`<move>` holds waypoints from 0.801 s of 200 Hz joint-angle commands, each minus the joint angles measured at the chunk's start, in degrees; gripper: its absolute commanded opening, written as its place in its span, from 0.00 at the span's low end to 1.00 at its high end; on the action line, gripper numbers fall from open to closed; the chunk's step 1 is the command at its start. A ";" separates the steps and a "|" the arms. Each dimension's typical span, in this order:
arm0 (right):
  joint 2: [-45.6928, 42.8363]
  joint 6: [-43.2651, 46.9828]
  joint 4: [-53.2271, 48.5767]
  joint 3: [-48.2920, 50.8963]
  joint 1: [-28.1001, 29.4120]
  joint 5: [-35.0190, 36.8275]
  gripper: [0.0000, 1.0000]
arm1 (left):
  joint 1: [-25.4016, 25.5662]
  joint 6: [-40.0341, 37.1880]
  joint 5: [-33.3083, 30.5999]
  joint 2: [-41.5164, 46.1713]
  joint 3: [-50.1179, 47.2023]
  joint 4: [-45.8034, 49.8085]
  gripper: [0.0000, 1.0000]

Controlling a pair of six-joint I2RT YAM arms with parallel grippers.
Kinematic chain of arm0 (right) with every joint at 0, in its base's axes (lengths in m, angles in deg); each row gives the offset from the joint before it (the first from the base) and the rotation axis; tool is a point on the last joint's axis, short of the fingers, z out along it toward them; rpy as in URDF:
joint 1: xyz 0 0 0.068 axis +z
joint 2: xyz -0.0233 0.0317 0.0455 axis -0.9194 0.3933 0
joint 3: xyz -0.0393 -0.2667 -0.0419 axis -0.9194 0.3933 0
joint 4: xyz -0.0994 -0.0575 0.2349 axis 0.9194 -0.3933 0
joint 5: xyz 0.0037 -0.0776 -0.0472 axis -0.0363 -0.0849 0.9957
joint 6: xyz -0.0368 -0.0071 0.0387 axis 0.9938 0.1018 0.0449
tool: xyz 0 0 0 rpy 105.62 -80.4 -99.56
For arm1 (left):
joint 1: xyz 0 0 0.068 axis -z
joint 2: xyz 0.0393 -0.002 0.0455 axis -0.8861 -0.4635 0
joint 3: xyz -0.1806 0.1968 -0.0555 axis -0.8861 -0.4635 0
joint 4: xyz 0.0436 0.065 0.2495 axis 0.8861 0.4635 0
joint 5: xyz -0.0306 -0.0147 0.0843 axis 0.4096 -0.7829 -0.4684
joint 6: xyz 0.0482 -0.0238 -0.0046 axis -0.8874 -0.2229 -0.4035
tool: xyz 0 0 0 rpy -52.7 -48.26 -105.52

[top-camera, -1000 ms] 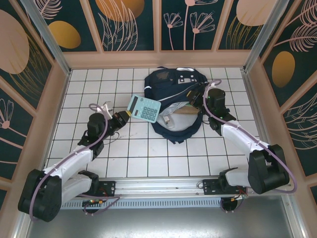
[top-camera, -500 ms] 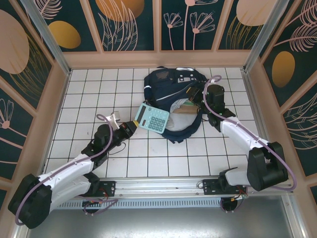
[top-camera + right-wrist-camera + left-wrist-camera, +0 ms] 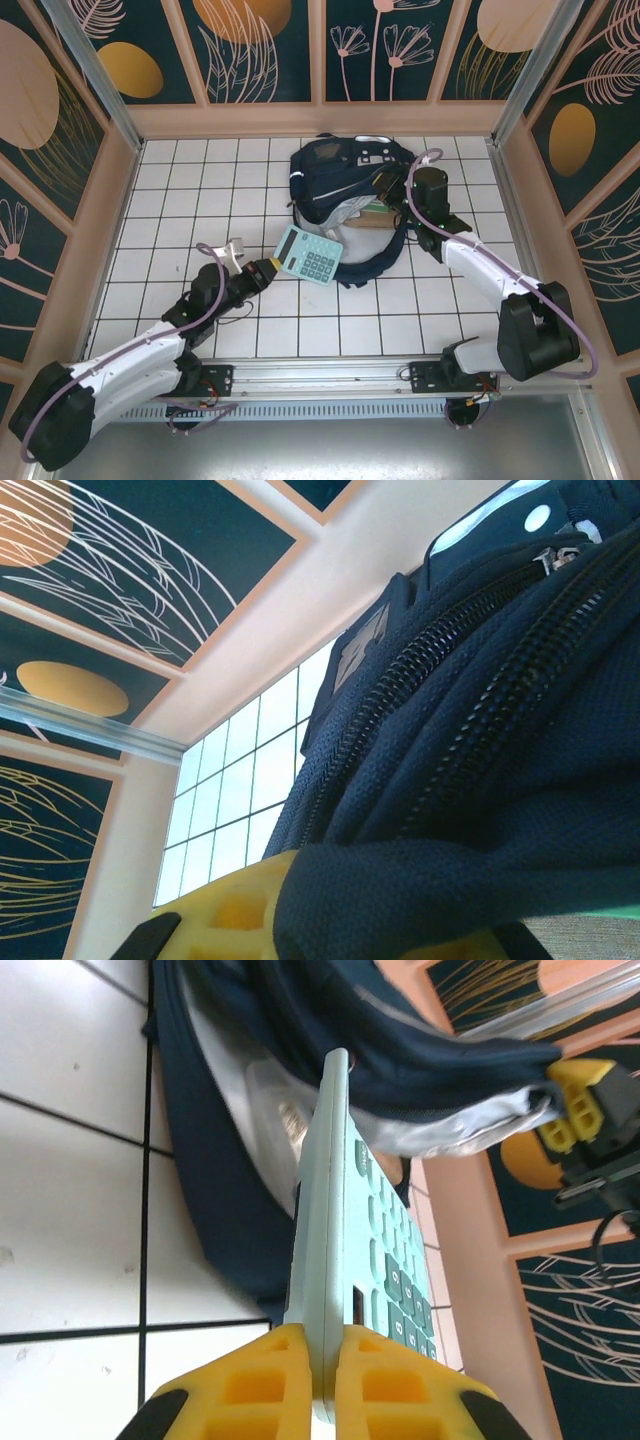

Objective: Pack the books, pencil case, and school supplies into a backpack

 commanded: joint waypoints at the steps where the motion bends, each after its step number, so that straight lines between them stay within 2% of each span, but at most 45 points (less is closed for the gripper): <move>1: -0.19 0.43 4.88 -3.11 1.46 -1.09 0.00 | 1.75 2.32 -0.81 -3.99 0.30 -8.87 0.10; 22: -0.63 0.67 4.72 -2.69 1.66 -0.92 0.00 | 2.93 3.57 -1.33 -9.01 1.24 -14.51 0.10; 75: -1.07 1.02 4.48 -2.09 2.18 -1.13 0.00 | 6.19 4.55 -2.95 -21.41 7.46 -21.97 0.08; 160: -2.30 1.48 4.49 -1.33 2.92 -1.33 0.00 | 6.45 12.15 -9.69 -32.44 13.08 -20.21 0.08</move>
